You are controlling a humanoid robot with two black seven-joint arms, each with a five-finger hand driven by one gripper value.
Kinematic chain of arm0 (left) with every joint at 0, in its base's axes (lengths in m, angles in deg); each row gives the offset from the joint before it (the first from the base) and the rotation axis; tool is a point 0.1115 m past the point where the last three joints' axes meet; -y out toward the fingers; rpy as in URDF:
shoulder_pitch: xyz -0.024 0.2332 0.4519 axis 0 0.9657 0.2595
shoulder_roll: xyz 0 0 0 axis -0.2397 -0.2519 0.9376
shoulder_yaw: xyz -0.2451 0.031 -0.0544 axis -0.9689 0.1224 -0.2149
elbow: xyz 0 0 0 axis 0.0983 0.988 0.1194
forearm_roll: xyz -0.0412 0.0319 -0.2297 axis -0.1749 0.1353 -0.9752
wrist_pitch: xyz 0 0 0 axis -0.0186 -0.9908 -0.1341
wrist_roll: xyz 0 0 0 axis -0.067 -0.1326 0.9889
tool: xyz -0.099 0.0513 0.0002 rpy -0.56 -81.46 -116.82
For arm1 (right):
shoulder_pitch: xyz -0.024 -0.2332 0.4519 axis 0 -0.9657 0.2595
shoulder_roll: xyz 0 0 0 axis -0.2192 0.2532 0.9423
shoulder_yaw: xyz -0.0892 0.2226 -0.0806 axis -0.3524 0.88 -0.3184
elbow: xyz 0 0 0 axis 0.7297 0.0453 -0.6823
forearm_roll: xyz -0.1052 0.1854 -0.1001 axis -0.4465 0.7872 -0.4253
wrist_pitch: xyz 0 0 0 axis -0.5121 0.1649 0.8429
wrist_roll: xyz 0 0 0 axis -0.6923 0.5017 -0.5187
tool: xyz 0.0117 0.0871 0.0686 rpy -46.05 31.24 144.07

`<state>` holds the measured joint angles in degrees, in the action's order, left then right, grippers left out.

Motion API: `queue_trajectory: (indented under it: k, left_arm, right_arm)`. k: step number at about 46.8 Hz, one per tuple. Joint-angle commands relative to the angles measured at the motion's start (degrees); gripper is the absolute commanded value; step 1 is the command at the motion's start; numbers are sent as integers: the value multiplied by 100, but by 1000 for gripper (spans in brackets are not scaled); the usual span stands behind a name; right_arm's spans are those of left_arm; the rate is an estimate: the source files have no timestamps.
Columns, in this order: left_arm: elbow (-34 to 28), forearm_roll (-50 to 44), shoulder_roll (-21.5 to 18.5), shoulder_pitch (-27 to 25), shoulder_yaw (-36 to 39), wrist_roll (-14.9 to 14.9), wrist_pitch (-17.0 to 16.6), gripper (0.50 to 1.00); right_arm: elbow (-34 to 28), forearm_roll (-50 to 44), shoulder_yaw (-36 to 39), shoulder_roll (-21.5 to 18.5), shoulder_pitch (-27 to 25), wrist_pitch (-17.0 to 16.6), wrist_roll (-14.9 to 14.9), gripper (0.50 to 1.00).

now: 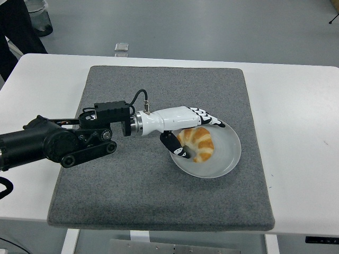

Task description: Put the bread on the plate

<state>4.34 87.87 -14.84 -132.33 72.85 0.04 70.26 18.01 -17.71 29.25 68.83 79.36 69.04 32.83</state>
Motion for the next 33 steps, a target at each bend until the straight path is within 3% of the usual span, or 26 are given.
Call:
queue_trajectory:
  k: [1,7,25,33]
  left_arm:
    - [-14,-218,-56,-49,-9,0,28,992]
    - [-31,-868,-179,-259,-35,-8,98,992]
    - [-23,-3136,-724,-462,-738,-8,1038,992]
    - [39,-3980,-874,-418,-870,-8,1092,994]
  right_arm:
    - [0,1,0,0,0,-2,0,930]
    - [0,1,0,0,0,-2,0,930]
    - [0,1,0,0,0,-2,0,930]
    - [0,1,0,0,0,-2,0,932]
